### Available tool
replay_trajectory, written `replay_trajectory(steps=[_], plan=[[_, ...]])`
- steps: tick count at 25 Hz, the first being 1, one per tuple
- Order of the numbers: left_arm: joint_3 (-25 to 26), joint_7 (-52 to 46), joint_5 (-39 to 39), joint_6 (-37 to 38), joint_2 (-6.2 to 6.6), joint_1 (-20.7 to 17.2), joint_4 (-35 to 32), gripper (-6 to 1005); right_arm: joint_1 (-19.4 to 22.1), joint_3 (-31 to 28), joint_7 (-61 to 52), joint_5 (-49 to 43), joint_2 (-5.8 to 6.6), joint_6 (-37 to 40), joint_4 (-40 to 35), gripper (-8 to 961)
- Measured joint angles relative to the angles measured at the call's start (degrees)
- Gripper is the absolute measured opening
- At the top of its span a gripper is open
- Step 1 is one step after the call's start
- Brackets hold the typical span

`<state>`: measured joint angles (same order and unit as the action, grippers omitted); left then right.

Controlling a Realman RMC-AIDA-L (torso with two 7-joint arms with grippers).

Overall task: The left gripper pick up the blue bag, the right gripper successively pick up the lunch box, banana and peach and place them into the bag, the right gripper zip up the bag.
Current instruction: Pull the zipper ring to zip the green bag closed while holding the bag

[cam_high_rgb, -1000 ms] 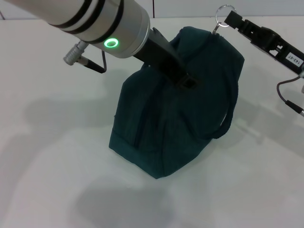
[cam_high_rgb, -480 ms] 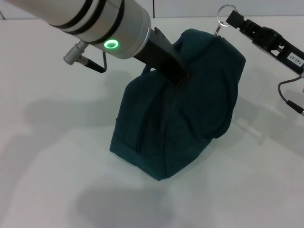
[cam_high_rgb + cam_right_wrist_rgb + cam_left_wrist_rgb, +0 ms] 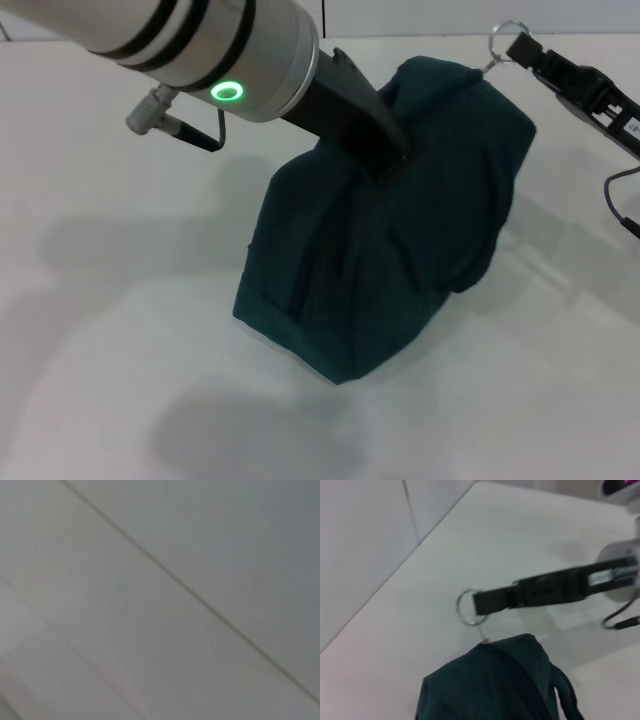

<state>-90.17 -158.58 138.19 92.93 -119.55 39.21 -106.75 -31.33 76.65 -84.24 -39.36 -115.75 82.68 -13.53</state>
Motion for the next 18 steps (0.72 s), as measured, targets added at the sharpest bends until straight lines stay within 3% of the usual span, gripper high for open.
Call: replay_trajectory(steps=[11, 18], plan=[[2.5, 1.3, -0.9, -0.4, -0.15, -2.3, -3.3, 39, 1.5, 0.8, 0.5, -0.4, 0.10, -9.9, 0.1, 18], [3.0, 2.6, -0.8, -3.2, -0.16, -3.7, -2.0, 40, 1.7, 0.9, 0.8, -0.4, 0.35, -9.8, 0.0, 18]])
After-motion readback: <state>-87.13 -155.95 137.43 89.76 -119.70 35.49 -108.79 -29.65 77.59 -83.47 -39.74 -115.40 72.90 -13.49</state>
